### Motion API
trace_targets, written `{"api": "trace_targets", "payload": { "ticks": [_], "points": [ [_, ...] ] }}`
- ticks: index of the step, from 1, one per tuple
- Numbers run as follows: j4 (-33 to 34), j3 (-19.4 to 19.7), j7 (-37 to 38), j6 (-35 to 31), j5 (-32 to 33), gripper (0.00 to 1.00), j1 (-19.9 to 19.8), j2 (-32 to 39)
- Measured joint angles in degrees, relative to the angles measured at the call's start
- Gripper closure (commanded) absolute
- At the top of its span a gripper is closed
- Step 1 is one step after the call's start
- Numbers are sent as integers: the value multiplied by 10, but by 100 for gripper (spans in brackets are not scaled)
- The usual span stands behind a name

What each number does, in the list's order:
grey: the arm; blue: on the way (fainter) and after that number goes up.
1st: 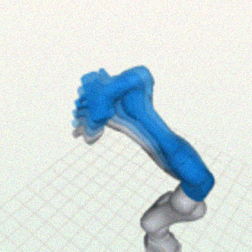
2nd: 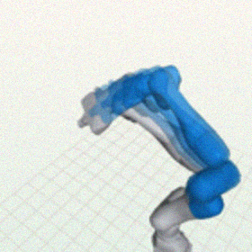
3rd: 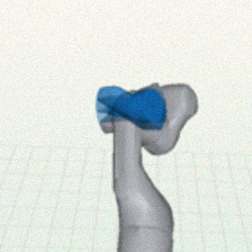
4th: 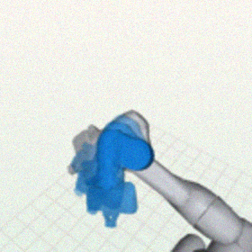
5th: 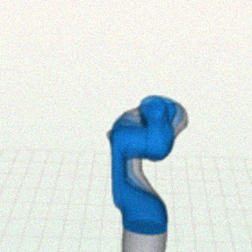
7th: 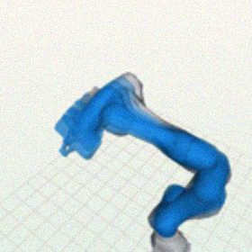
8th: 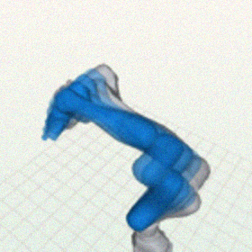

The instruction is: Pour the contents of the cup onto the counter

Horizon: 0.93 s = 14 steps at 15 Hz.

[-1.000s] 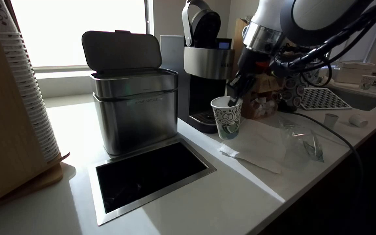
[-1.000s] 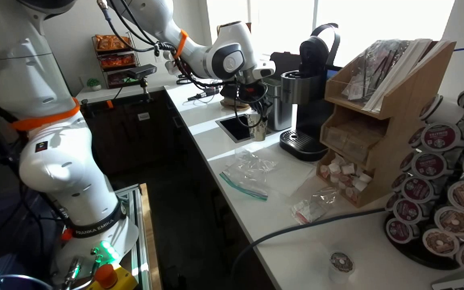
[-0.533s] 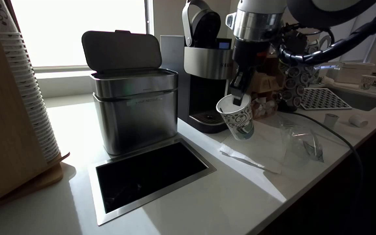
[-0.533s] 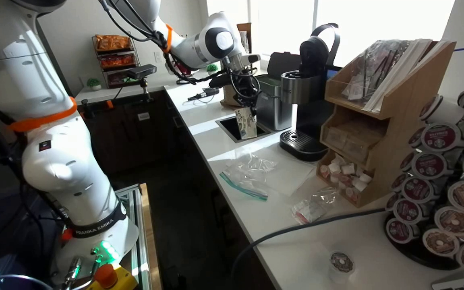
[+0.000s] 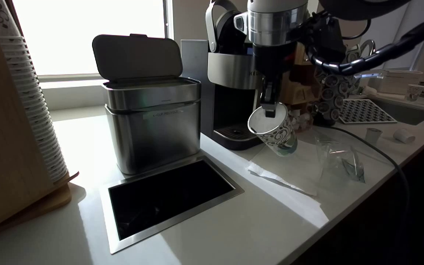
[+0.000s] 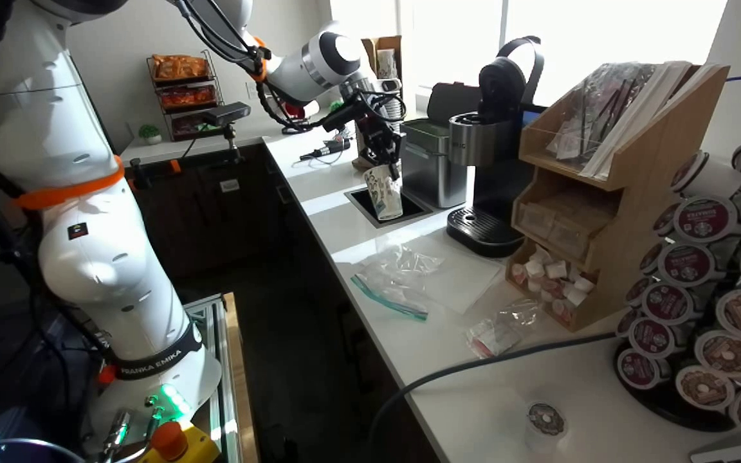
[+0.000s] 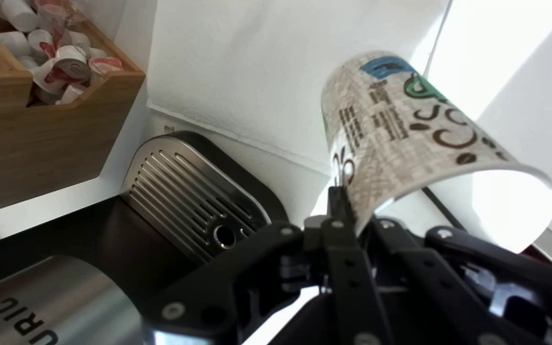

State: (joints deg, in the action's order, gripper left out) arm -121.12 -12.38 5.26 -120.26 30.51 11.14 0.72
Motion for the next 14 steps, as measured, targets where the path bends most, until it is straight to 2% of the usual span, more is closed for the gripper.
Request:
{"api": "trace_targets", "payload": {
  "ticks": [9, 14],
  "points": [
    [0, 3, -1, 0, 0, 99, -1, 0],
    [13, -6, -20, 51, 10, 99, 11, 10]
  ]
}}
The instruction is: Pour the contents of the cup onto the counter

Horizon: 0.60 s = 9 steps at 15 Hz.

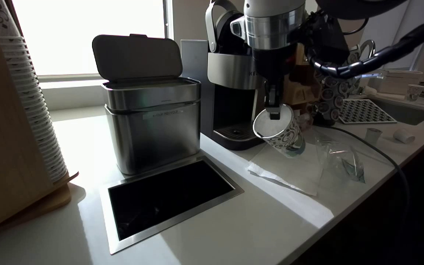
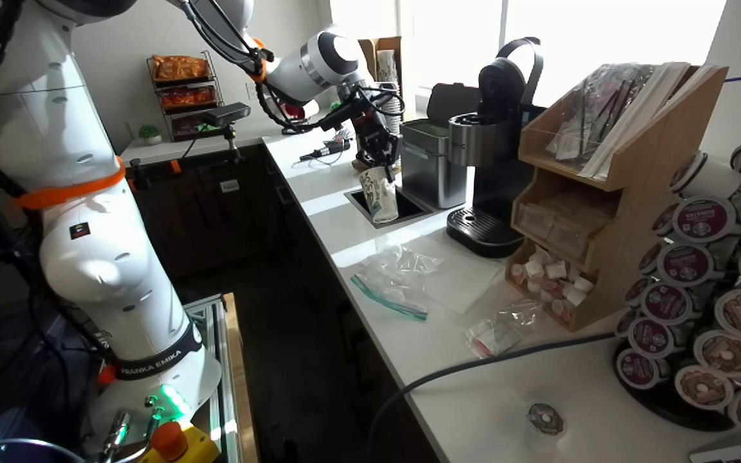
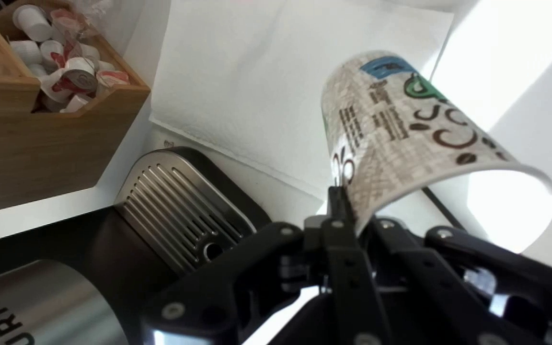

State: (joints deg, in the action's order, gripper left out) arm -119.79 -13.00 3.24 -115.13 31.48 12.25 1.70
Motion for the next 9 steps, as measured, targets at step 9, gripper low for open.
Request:
{"api": "trace_targets", "payload": {
  "ticks": [9],
  "points": [
    [83, -13, -33, 135, 63, 99, 32, 68]
  ]
}}
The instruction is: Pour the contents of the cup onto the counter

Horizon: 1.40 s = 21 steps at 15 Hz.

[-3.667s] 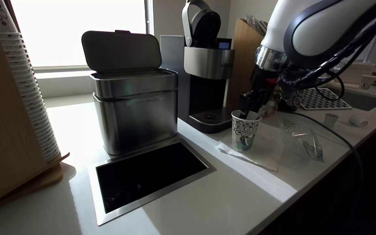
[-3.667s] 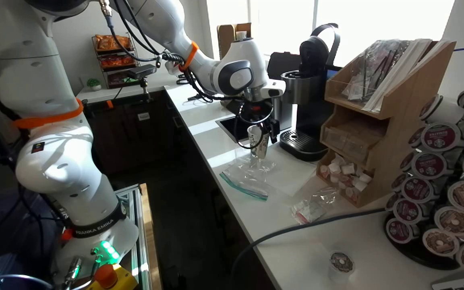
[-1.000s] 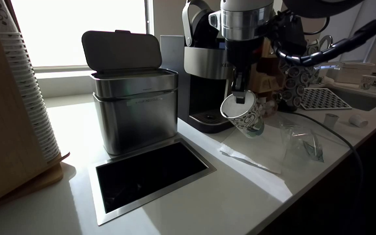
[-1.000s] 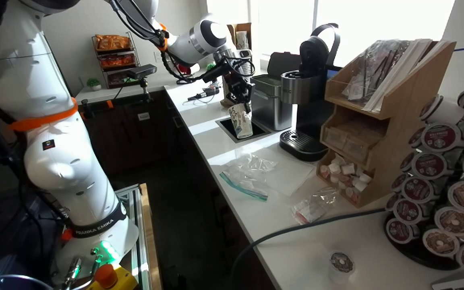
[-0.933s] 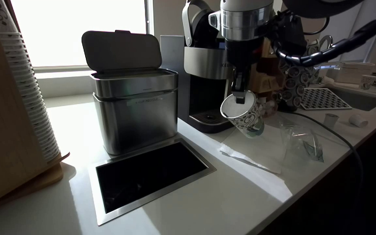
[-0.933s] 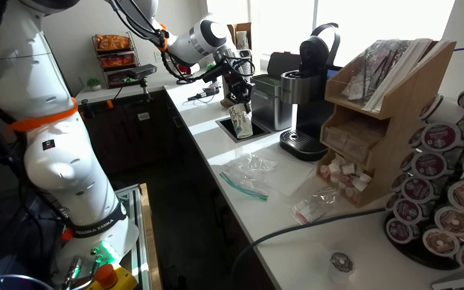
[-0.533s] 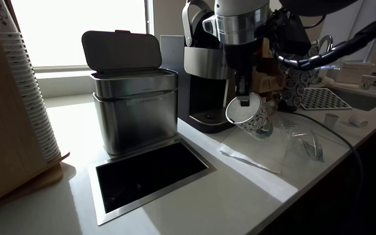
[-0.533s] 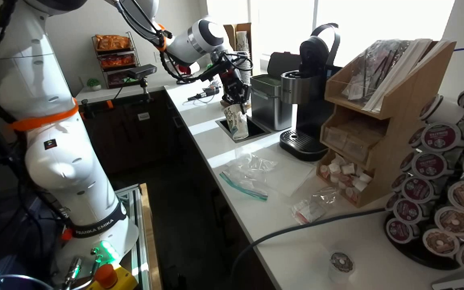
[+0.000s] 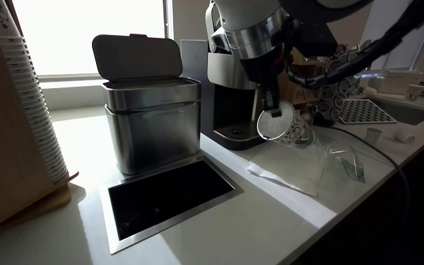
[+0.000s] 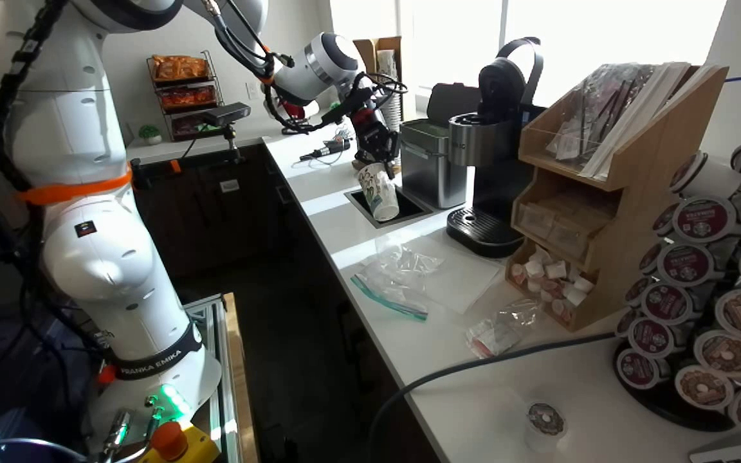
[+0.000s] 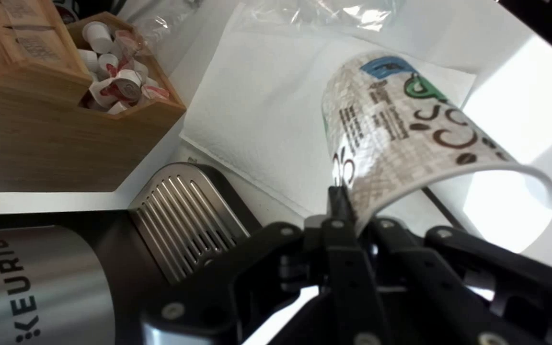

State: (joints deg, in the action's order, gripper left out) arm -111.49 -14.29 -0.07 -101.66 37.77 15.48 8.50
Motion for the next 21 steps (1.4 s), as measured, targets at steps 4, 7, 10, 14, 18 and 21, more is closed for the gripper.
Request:
{"api": "trace_targets", "payload": {
  "ticks": [4, 7, 10, 14, 18, 21],
  "points": [
    [43, 0, -21, 30, 23, 99, 8, 47],
    [72, 0, -39, 53, 34, 99, 18, 75],
    [95, 0, -57, 80, 43, 99, 28, 89],
    [113, 0, -66, 113, 52, 99, 35, 90],
    [119, 0, -74, 125, 59, 99, 36, 90],
    [121, -3, -90, 144, 78, 99, 43, 90]
  ]
}}
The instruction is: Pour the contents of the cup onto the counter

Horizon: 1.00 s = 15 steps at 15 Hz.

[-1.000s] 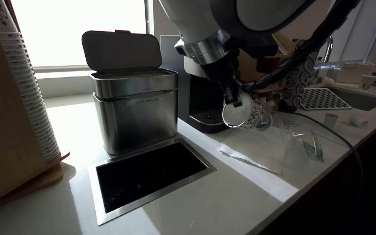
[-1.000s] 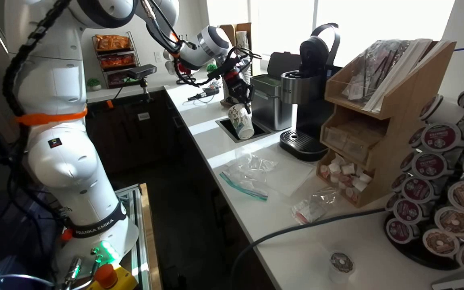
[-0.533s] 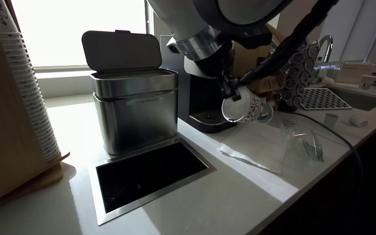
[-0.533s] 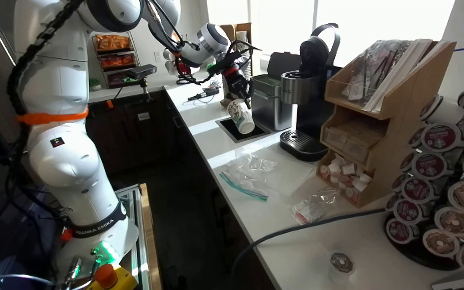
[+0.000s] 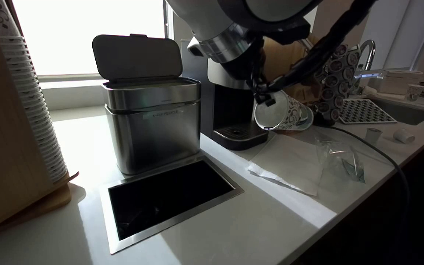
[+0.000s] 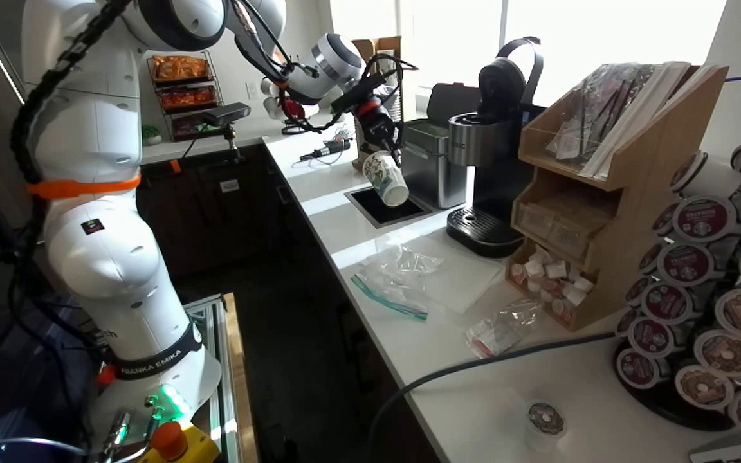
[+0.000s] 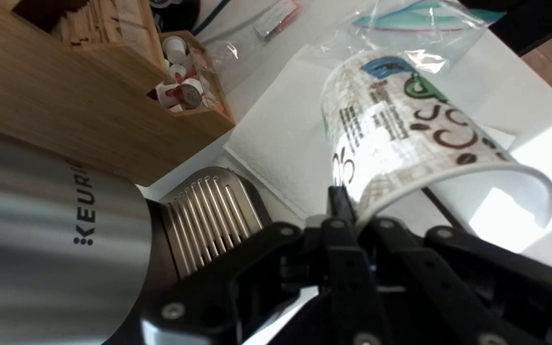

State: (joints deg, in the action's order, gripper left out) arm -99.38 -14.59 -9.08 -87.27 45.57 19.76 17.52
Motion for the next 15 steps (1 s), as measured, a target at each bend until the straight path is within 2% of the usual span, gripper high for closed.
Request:
{"api": "trace_targets", "payload": {
  "ticks": [6, 15],
  "points": [
    [2, -9, -29, 41, 42, 99, 18, 1],
    [3, -21, -66, 59, 88, 99, 25, 9]
  ]
}}
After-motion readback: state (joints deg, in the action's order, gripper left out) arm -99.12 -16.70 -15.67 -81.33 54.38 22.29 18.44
